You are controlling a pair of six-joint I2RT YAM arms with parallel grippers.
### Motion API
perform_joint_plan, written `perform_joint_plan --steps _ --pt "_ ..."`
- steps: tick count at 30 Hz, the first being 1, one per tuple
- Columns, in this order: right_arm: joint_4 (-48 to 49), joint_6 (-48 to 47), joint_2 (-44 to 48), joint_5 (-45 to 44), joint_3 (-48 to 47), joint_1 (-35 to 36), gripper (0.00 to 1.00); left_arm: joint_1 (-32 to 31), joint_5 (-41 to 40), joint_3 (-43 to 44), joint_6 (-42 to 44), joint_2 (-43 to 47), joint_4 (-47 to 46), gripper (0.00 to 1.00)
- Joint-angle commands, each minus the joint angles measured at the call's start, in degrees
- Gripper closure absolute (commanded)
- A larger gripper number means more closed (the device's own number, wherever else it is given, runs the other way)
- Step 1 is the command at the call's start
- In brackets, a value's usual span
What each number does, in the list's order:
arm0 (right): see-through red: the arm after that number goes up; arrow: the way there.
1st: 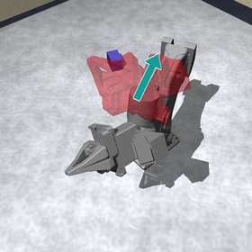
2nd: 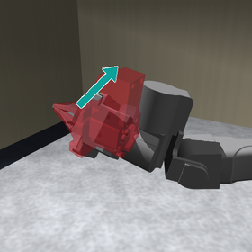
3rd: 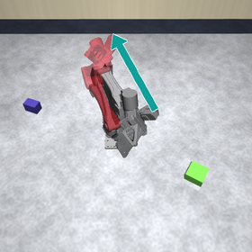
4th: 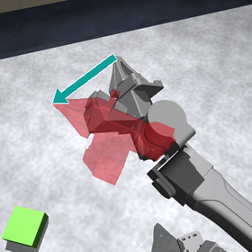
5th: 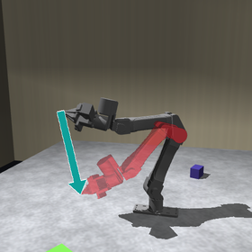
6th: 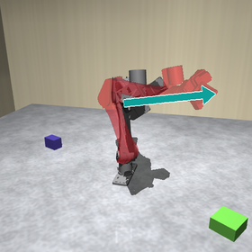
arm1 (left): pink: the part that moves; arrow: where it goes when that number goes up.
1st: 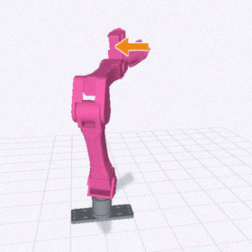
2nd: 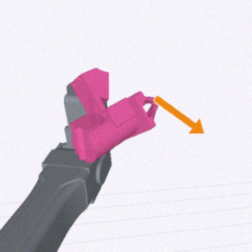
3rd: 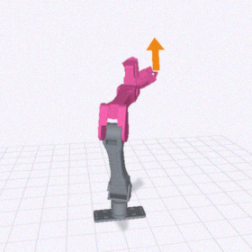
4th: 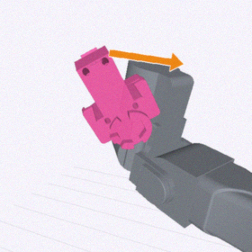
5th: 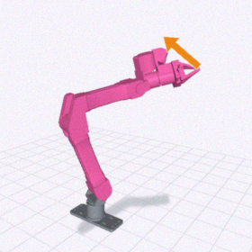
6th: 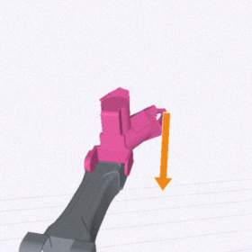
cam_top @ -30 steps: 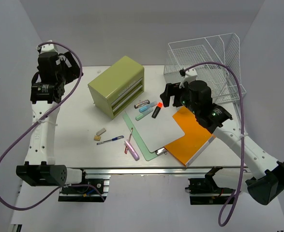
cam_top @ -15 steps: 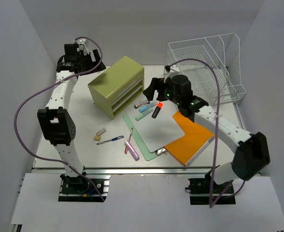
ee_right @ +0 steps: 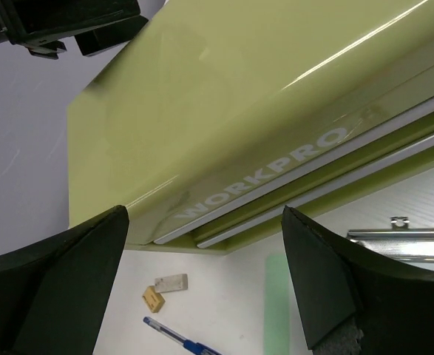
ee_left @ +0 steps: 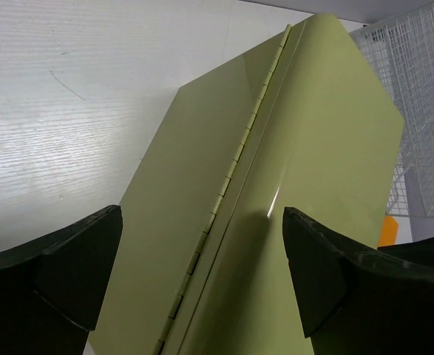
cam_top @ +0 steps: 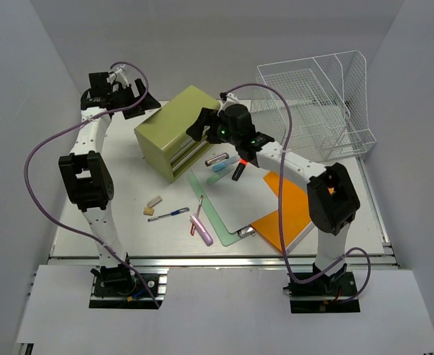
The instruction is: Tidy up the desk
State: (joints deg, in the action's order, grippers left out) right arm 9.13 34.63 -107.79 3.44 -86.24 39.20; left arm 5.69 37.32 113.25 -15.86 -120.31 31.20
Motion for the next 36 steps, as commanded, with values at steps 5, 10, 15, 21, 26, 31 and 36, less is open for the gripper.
perform_joint_plan --steps 5,10,15,21,26,31,36 --pt "4.76 4.30 -3.92 1.30 -6.05 1.32 0.11 -0.33 8.99 1.09 -2.42 -1.59 -1.49 0.02" --pt "6.60 5.44 -5.85 2.00 -7.28 1.41 0.11 -0.24 14.62 -1.54 -3.57 -1.94 -3.78 0.02" --pt "7.75 6.76 -7.34 3.32 -8.59 1.41 0.11 -0.24 15.06 -2.51 -3.39 -2.03 -3.60 0.02" --pt "8.28 8.61 -8.05 3.76 -8.77 1.41 0.11 -0.24 18.31 -2.60 -6.38 -2.65 -6.85 0.02" --pt "8.37 9.75 -8.49 3.50 -8.25 1.41 0.11 -0.24 18.67 -2.69 -6.38 -2.65 -6.86 0.02" --pt "8.89 11.16 -8.14 3.06 -6.49 1.49 0.11 -0.24 19.46 -2.86 -6.99 -2.74 -7.65 0.02" --pt "11.35 11.69 -7.70 1.83 -4.99 1.67 0.10 -0.25 19.90 -2.77 -7.00 -2.91 -7.47 0.02"
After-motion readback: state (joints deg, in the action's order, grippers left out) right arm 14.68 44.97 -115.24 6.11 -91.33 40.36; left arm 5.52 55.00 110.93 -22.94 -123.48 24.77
